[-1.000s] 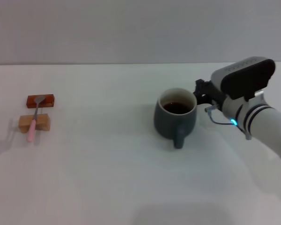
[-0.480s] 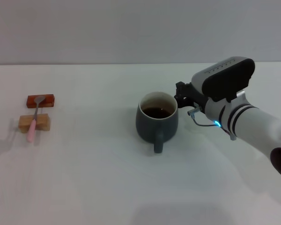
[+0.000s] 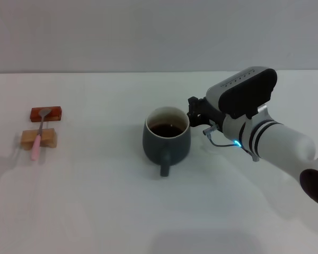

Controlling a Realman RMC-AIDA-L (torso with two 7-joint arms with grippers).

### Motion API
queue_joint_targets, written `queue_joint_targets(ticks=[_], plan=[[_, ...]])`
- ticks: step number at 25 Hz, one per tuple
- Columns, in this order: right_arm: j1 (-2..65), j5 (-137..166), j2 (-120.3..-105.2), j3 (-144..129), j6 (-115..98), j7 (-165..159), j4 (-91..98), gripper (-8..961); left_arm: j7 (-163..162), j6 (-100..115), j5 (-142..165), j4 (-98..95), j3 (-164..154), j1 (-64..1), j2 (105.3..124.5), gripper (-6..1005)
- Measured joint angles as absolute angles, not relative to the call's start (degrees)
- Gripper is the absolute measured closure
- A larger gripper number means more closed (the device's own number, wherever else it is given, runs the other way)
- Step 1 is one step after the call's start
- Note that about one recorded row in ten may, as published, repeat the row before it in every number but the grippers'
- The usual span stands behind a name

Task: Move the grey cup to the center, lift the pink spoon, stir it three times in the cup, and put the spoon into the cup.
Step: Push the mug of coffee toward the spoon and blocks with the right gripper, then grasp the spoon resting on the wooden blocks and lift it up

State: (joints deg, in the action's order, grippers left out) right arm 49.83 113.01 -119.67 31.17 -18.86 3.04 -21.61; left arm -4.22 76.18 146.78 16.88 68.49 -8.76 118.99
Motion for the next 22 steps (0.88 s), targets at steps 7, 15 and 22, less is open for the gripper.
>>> queue_joint_targets(ticks=[7, 15, 22], plan=[[49.84, 113.02, -119.79, 30.31, -18.67, 3.01, -22.29, 954, -4.22, 76.14, 146.78, 16.87, 67.82, -9.14, 119.08, 182], [49.15, 113.02, -119.80, 30.07, -20.04, 3.00, -22.37, 954, -4.22, 76.10, 146.78, 16.95, 67.09, -9.30, 119.09, 182], [42.16, 113.02, -119.25, 30.91, -34.39, 3.03, -19.72, 955, -4.21, 76.02, 146.79, 16.97, 66.86, -9.27, 119.07, 182]])
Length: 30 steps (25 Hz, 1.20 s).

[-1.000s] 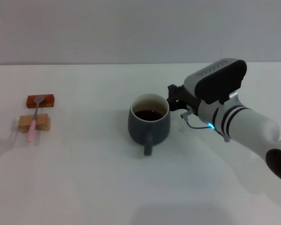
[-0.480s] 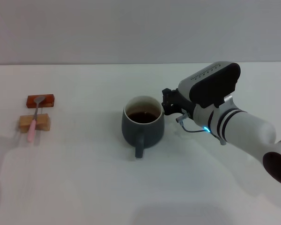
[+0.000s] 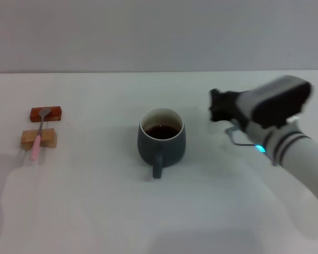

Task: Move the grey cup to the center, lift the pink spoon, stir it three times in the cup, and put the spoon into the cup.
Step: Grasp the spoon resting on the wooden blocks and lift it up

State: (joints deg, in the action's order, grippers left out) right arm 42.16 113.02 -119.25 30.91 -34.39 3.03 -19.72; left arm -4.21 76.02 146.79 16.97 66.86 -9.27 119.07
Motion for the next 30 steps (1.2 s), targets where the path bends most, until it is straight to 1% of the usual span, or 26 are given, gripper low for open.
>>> queue_joint_targets(ticks=[1, 3, 4, 5, 6, 9, 10, 11, 12, 13, 17, 21, 24, 30], plan=[[42.16, 113.02, -119.25, 30.91, -34.39, 3.03, -19.72, 955, -4.21, 76.02, 146.79, 16.97, 66.86, -9.27, 119.07, 182], [39.23, 113.03, -119.19, 30.93, -40.66, 3.04, -18.67, 955, -4.21, 76.01, 146.81, 16.97, 66.83, -9.14, 119.02, 183], [37.29, 113.02, -119.17, 30.93, -44.49, 3.13, -18.15, 955, -4.22, 76.01, 146.82, 16.97, 66.79, -9.04, 118.99, 183], [33.43, 112.98, -119.18, 30.89, -52.11, 3.70, -17.55, 955, -4.22, 76.02, 146.86, 16.97, 66.59, -8.92, 119.00, 183], [33.43, 112.98, -119.18, 30.89, -52.11, 3.70, -17.55, 955, -4.22, 76.08, 146.85, 16.96, 66.23, -8.80, 118.99, 183], [26.74, 112.52, -119.32, 31.44, -66.02, 7.23, -17.49, 955, -4.24, 76.30, 146.80, 16.96, 64.75, -8.53, 118.99, 183], [23.01, 112.44, -119.45, 32.29, -73.79, 9.54, -17.74, 955, -4.25, 76.38, 146.80, 16.96, 62.90, -8.06, 119.00, 183], [23.01, 112.44, -119.45, 32.29, -73.79, 9.54, -17.74, 955, -4.25, 76.38, 146.80, 16.96, 62.90, -8.06, 119.00, 183], [19.81, 112.43, -119.50, 33.63, -78.16, 10.35, -17.87, 955, -4.25, 76.40, 146.73, 16.99, 60.80, -7.53, 118.99, 183], [19.81, 112.43, -119.50, 33.63, -78.16, 10.35, -17.87, 955, -4.25, 76.40, 146.73, 16.99, 60.80, -7.53, 118.99, 183], [15.06, 112.40, -119.44, 37.61, -81.35, 10.48, -17.81, 955, -4.35, 76.07, 146.75, 18.01, 55.76, -5.91, 119.04, 183], [12.67, 112.40, -119.34, 40.30, -81.48, 10.38, -17.25, 955, -4.24, 73.70, 146.80, 21.01, 51.84, -3.85, 119.07, 183], [11.92, 112.39, -119.34, 40.87, -81.25, 10.00, -16.97, 955, -4.05, 69.37, 146.74, 22.07, 51.42, -3.58, 119.04, 183], [12.23, 112.40, -119.35, 40.34, -80.50, 9.97, -17.04, 955, -3.92, 62.45, 144.27, 23.02, 51.42, -5.53, 119.10, 182]])
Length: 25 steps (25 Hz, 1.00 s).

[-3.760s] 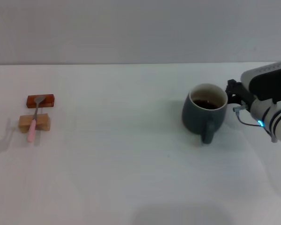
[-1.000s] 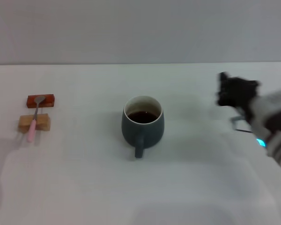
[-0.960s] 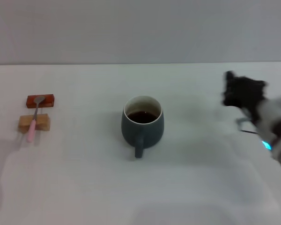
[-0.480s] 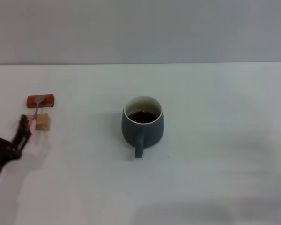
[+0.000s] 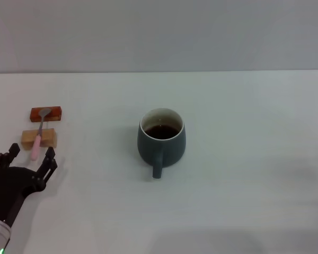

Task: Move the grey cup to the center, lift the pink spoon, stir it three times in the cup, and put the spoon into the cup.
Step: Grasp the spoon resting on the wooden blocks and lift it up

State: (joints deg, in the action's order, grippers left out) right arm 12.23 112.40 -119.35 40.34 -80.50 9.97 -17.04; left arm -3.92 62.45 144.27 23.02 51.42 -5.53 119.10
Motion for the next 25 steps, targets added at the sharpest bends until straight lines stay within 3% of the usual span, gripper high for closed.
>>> queue_joint_targets(ticks=[25], plan=[[12.92, 112.40, -119.36, 40.17, -80.02, 9.93, -17.42, 955, -2.12, 56.16, 142.87, 22.41, 51.60, -8.87, 119.06, 182]])
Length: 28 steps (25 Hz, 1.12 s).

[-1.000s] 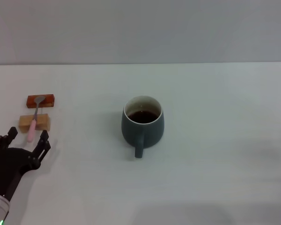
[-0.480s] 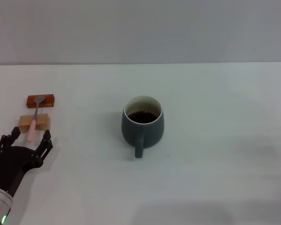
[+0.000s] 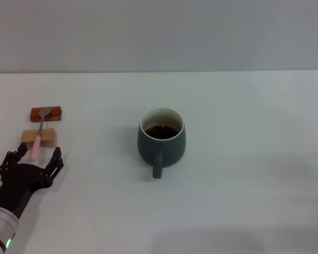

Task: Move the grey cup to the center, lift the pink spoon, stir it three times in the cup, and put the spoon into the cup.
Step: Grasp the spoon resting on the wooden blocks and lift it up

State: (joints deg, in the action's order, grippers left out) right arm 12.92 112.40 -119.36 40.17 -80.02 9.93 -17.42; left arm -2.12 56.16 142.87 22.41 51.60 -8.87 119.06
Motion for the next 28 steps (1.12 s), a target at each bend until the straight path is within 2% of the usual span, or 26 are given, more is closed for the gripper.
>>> queue_joint_targets(ticks=[19, 24, 28], plan=[[12.92, 112.71, -119.36, 40.17, -79.83, 9.93, -17.84, 955, -2.04, 53.80, 140.14, 21.61, 51.82, -10.75, 119.00, 192], [12.90, 112.76, -119.31, 40.17, -79.85, 9.93, -17.84, 955, -2.02, 53.78, 140.10, 21.73, 51.74, -10.84, 119.00, 367], [12.76, 112.71, -119.28, 40.16, -79.90, 9.93, -17.84, 955, -2.02, 53.75, 140.10, 21.84, 51.69, -10.90, 119.00, 388]])
